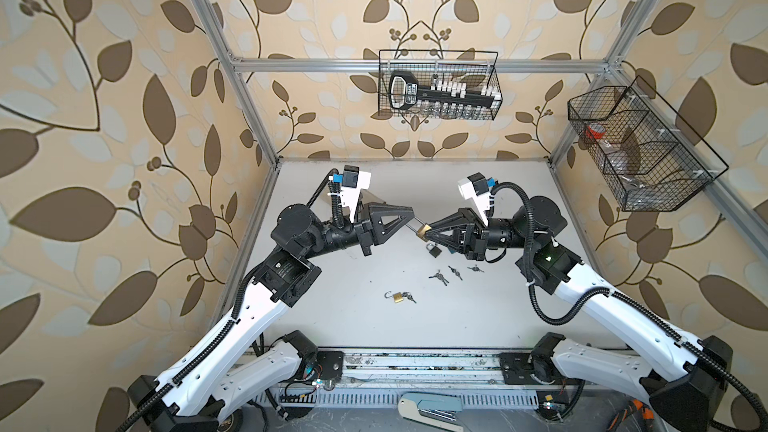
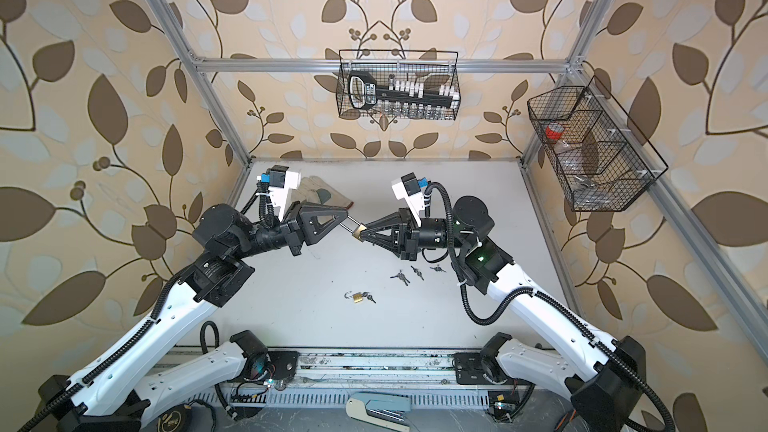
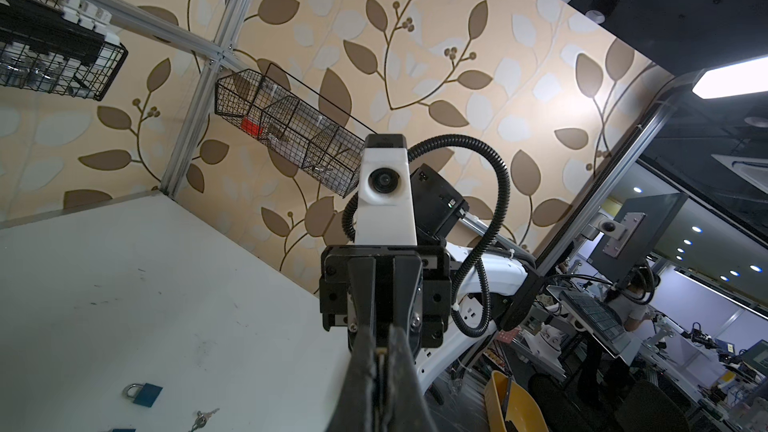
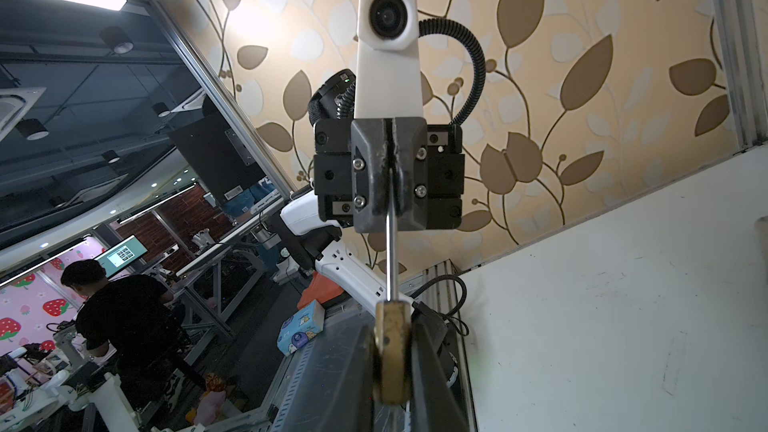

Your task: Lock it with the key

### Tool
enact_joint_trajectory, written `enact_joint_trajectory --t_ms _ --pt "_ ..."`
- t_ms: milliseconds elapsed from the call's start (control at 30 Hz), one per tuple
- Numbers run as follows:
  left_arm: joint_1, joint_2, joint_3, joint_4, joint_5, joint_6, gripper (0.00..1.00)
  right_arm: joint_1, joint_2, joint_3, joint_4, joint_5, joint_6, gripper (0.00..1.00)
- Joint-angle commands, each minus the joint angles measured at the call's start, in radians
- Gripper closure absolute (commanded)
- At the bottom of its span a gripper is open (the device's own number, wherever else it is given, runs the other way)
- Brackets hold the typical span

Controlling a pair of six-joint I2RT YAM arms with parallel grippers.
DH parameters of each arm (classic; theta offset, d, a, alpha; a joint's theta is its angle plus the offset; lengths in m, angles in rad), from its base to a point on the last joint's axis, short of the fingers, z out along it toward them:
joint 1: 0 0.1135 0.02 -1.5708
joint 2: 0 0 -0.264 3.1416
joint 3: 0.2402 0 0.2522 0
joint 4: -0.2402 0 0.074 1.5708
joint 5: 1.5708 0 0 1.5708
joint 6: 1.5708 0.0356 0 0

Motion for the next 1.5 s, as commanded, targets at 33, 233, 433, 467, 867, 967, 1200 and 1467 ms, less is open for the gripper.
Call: enact_joint_trajectory --t_ms 33,233,433,467,867,967,1200,1467 --pt "-0.047 0.021 -0.025 -0.028 0.068 -0.024 1.00 0.014 -0.004 0.049 -0.007 0.116 -0.072 1.00" --pt "-0.058 0.041 -0.017 -0.020 0.076 -0.039 1.00 0.029 -0.022 0.031 -0.065 0.176 -0.160 1.00" --pt "-0.083 0.043 -0.030 -0.036 0.096 -0.005 1.00 0.029 -0.014 0.027 0.053 0.156 -0.036 1.00" --pt "-0.093 0.043 -0.036 -0.038 0.096 0.004 1.00 0.029 -0.011 0.037 0.059 0.153 -0.028 1.00" --pt "-0.197 0.045 -0.063 -0.169 0.009 0.086 1.00 0.029 0.010 0.123 -0.012 0.142 -0.095 1.00" --pt "-0.196 -0.017 -0.026 -0.309 -0.203 0.145 1.00 0.029 -0.036 0.097 -0.174 0.188 -0.259 1.00" --pt "-0.193 -0.072 0.043 -0.416 -0.502 0.158 1.00 0.029 -0.168 -0.026 -0.393 0.367 -0.536 0.57" --pt "-0.194 -0.075 0.059 -0.469 -0.664 0.088 1.00 0.049 -0.176 -0.081 -0.526 0.618 -0.652 0.58"
